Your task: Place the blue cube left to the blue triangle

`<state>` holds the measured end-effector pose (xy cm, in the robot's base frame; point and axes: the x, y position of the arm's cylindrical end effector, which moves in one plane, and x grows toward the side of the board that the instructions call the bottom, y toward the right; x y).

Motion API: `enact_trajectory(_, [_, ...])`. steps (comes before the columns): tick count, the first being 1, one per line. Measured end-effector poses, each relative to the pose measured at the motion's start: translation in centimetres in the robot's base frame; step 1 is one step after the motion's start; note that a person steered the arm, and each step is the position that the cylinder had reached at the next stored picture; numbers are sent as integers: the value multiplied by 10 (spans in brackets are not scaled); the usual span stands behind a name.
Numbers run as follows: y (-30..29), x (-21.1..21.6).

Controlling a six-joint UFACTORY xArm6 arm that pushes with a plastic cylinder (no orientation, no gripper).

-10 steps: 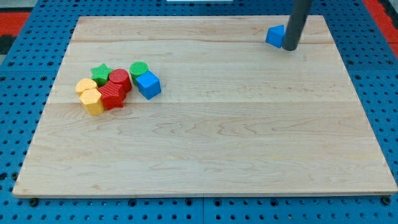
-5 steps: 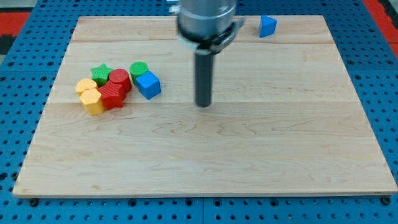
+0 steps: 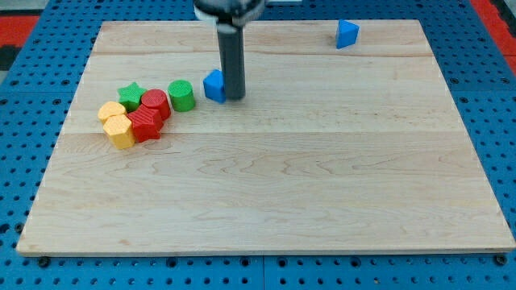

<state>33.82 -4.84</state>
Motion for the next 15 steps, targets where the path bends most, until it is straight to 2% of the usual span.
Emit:
enact_trajectory(1, [-28, 5])
enact_trajectory(2, [-39, 50])
enact_trajectory(3, [-100, 35])
enact_trajectory(4, [-103, 25])
enact_trajectory(6, [-9, -43])
enact_trajectory(7, [32, -61])
enact_trajectory(9, [-58, -63])
enact_trajectory(10, [-52, -71])
enact_trajectory(12, [34, -77])
enact_trajectory(13, [1, -93])
enact_trajectory(14, [-26, -132])
enact_trajectory(15, [-30, -146])
